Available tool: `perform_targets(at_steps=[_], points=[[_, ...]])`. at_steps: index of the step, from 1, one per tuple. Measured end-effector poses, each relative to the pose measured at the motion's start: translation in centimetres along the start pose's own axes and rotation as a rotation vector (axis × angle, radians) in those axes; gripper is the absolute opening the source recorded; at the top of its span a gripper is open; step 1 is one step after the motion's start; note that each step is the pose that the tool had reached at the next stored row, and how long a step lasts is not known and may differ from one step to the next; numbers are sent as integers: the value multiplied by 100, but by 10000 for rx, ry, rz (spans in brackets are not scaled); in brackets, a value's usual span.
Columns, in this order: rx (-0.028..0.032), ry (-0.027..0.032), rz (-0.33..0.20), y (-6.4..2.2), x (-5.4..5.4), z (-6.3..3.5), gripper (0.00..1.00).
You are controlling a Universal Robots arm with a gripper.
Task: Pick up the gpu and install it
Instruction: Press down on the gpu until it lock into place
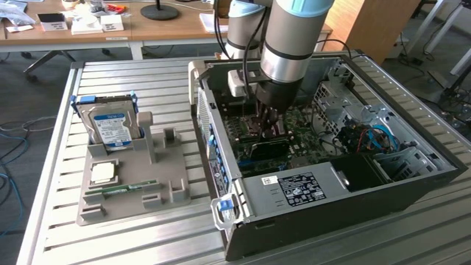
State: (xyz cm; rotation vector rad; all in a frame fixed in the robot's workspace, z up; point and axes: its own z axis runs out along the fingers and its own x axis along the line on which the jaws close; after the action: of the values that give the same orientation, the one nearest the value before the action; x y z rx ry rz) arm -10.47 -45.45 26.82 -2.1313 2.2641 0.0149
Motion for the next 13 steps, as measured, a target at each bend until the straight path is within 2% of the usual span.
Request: perform_targets(at_steps=[13], points=[[-5,-17,0,1,8,74,11]])
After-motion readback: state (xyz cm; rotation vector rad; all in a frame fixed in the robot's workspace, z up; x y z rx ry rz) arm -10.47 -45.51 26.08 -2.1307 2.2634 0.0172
